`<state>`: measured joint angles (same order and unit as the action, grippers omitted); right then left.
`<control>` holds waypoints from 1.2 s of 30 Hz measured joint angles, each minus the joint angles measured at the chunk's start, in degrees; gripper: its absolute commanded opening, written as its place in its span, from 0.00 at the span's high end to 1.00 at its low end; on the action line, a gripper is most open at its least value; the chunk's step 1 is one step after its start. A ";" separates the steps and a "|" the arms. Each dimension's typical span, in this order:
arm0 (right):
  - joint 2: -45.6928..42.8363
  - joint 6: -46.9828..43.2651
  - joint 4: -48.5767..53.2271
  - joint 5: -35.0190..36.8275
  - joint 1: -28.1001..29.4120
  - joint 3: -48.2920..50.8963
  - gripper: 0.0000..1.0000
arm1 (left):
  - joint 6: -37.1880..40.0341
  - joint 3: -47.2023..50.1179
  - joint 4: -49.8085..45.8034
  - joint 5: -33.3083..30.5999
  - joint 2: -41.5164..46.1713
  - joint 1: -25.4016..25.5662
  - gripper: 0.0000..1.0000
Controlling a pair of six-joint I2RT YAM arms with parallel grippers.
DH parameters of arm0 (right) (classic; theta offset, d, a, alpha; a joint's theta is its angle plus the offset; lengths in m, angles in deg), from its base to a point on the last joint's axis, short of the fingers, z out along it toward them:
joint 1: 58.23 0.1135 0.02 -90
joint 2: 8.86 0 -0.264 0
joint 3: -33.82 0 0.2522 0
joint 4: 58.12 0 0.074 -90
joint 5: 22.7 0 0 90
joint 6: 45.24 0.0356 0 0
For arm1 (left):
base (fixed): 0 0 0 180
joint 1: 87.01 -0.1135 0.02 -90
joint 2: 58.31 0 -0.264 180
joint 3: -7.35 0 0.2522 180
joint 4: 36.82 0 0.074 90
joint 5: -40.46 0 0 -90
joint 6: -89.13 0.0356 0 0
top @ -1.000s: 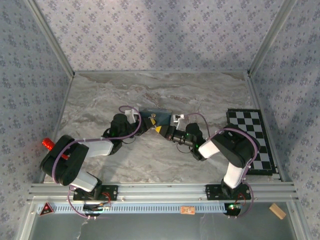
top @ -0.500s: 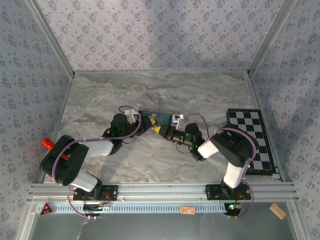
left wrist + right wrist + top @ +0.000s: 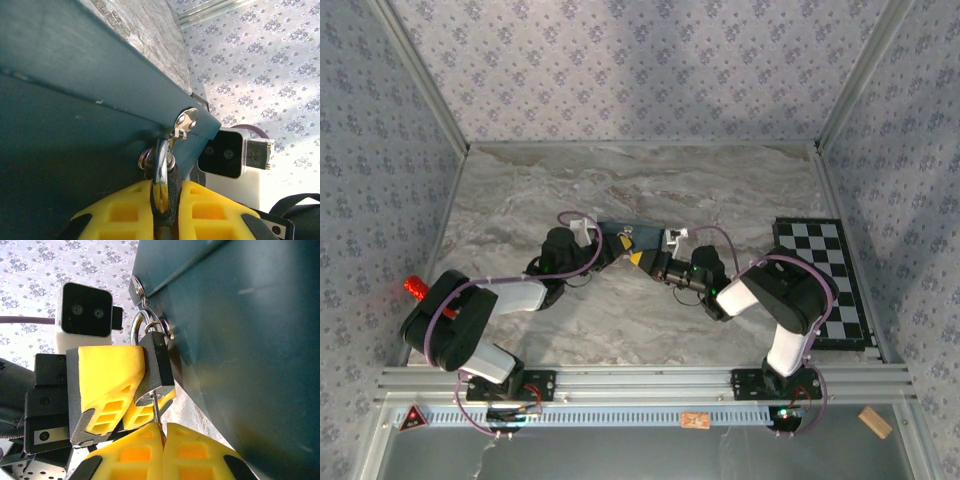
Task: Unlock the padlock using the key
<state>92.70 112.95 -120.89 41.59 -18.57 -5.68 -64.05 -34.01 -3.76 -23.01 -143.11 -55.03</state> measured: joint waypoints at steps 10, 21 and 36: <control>-0.33 0.68 0.20 -1.66 -0.98 0.11 1.00 | 0.39 0.00 0.09 -0.20 0.00 0.28 1.00; -0.33 1.53 0.22 -2.19 -1.18 0.11 1.00 | 0.39 0.02 0.09 -0.22 0.00 0.39 1.00; -1.73 2.62 0.96 -2.89 -2.27 0.46 1.00 | 0.59 0.02 1.36 -0.63 0.00 1.03 1.00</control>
<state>90.97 115.57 -119.93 38.70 -20.84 -5.22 -63.46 -33.99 -2.40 -23.65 -143.11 -54.00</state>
